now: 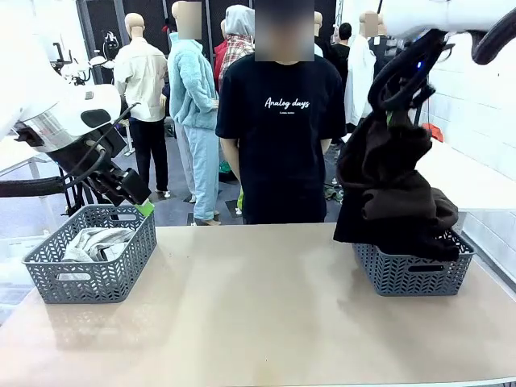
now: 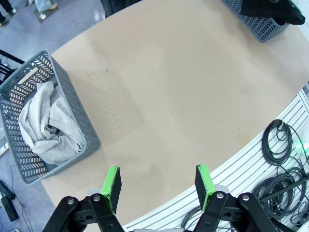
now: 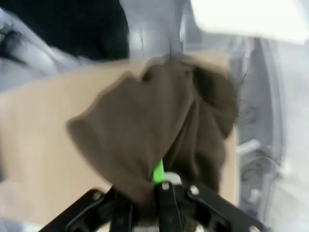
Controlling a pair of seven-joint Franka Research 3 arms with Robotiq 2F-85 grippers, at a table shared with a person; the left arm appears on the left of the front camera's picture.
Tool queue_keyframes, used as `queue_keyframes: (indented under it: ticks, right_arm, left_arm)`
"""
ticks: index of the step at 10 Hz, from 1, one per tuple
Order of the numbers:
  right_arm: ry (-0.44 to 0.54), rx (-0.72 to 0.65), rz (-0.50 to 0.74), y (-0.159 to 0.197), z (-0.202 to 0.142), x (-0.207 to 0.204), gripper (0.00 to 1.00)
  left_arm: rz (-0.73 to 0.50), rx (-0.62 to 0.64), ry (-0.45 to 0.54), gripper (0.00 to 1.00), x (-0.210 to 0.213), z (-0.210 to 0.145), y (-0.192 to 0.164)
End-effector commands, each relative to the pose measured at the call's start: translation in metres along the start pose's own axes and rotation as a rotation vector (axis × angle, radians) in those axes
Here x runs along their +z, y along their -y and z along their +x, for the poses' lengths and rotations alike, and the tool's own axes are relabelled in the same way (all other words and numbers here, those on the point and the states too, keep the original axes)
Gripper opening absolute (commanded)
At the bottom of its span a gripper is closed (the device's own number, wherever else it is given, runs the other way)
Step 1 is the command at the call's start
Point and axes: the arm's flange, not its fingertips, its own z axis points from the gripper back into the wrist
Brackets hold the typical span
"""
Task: Sort the tops and bottoms.
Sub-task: Sort the clothes according to human instructions.
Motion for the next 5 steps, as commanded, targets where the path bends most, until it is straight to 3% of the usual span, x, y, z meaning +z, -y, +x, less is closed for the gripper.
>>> queue_keyframes:
  ticks: [1, 2, 3, 5]
  right_arm:
    - [-0.166, 0.031, -0.026, -0.0041, 0.0038, -0.0163, 0.0]
    - [-0.196, 0.031, -0.141, -0.0036, 0.0051, -0.0187, 0.0]
    - [-0.092, 0.004, -0.018, -0.001, -0.0047, -0.0215, 0.0]
    - [-0.092, 0.004, -0.018, -0.001, -0.0047, -0.0215, 0.0]
  left_arm:
    - [0.0, 0.001, 0.006, 0.8, 0.0006, 0.001, -0.0011]
    - [0.0, 0.001, 0.006, 0.8, 0.0006, 0.001, -0.0011]
    - [0.0, 0.001, 0.006, 0.8, 0.0006, 0.001, -0.0011]
    - [0.0, 0.001, 0.006, 0.8, 0.0006, 0.001, -0.0011]
